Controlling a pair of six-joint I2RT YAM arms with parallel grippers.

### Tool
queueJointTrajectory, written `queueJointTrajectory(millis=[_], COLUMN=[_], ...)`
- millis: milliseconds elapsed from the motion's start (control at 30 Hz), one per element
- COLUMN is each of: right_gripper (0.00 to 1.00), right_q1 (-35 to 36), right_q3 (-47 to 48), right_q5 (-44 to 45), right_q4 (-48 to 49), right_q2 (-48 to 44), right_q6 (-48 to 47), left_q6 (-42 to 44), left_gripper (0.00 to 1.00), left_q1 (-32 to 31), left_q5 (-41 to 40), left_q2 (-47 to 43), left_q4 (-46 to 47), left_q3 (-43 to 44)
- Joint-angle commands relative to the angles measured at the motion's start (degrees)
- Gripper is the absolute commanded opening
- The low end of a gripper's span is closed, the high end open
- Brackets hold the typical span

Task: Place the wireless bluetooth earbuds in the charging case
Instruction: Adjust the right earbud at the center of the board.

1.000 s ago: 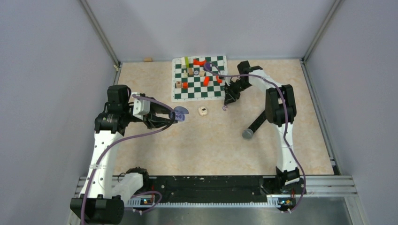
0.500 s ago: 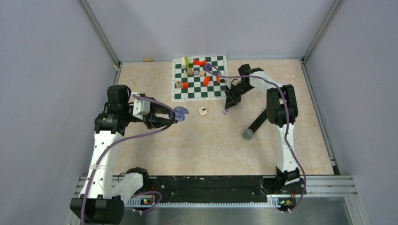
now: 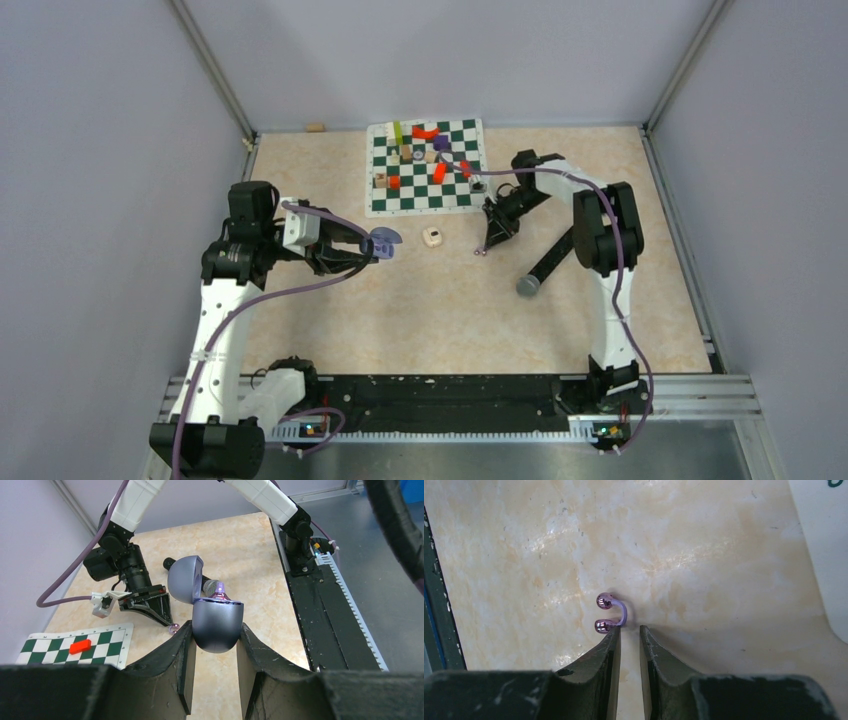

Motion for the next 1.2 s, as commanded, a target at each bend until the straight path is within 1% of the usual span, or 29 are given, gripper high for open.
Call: queueJointTrajectory(millis=[0,133,300,500,733,1167], right_gripper=[0.2,0.21,0.22,0.26,0.26,0.26], right_q1=[-0.51,-0.5,-0.59,-0.64,-0.49,-0.16], right_q3=[-0.55,2.77,5.75,4.09,1.07,-1.37], right_q5=[-0.51,-0.64,-0.75,-0.84,-0.84,-0.98], right_q4=[-0.13,2.06,2.01,-0.3,-0.56,-1.53], right_q2=[-2.49,-0.55,1.96,2.2,1.67,0.78], right_q6=[-0.3,3.47,5.27,1.79,0.14,-1.69], left_q6=[0.42,0.25,0.25,0.42,0.39,0.32], left_gripper=[0.0,0.0,0.0,0.0,0.0,0.0], left_q1=[0.06,0.11,0.1,0.11,0.11,0.18], left_q5=[7.86,7.88,7.88,7.87,7.94,7.83], left_q2=[-0.94,-1.05,-1.13,-1.12,-1.4,-1.72], left_q4=[0.11,0.1,0.09,0.1,0.11,0.11], left_q3=[0.22,0.34,0.29,0.29,0.21,0.34])
